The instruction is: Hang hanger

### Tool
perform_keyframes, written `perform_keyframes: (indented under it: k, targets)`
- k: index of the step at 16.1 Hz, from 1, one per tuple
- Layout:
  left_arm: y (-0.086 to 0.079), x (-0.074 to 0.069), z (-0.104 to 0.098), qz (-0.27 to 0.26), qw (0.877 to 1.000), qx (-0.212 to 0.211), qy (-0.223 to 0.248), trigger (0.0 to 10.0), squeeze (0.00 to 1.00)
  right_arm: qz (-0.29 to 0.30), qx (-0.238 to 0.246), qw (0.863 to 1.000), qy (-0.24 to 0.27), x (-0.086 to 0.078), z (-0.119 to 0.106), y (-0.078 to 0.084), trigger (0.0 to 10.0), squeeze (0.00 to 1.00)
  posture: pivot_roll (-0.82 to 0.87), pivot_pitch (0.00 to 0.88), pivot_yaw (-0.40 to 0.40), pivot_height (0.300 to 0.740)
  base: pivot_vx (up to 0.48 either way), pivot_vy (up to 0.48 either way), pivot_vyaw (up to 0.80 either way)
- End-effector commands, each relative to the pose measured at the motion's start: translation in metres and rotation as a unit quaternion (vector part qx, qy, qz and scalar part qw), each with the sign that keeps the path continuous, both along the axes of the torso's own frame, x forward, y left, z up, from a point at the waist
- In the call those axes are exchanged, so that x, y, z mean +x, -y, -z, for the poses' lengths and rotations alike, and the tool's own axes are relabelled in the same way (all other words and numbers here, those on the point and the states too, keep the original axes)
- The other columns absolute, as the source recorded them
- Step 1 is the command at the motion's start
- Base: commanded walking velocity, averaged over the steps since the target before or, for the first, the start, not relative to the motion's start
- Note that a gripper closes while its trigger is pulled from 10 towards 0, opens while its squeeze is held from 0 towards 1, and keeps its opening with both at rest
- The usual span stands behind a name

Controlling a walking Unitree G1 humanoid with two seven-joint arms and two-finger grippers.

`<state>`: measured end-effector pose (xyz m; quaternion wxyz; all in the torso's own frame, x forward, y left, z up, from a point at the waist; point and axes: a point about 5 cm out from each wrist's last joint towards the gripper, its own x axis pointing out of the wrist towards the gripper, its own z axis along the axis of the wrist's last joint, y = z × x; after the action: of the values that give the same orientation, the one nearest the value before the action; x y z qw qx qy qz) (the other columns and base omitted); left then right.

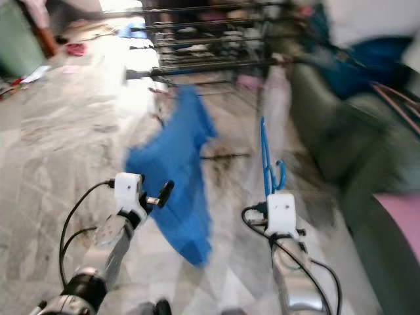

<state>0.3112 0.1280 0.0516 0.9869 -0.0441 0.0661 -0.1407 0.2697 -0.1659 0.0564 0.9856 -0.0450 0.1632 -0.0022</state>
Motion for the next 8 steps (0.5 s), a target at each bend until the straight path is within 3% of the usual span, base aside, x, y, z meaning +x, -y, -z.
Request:
perform_keyframes:
  k: [1,6,8]
  targets:
    - [-0.0004,-0.0011,0.0008,0.003,1.0,0.004,-0.002,10.0,0.0,-0.004,-0.009,1.0,0.009,-0.0008,-0.0022,-0.001,10.0,0.0,-0.24,0.159,0.034,0.74,0.405,0.255,0.0]
    - [0.0,-0.0012,0.0022,0.004,1.0,0.01,-0.007,10.0,0.0,-0.013,-0.007,1.0,0.0,0.0006,-0.0003,-0.0023,10.0,0.0,-0.24,0.16,0.035,0.74,0.412,0.048,0.0]
    - [0.001,-0.0023,0.0023,0.006,1.0,0.007,-0.006,10.0,0.0,-0.009,-0.023,1.0,0.002,0.0045,-0.0035,0.0046,10.0,0.0,-0.24,0.163,0.034,0.74,0.0,0.0,0.0]
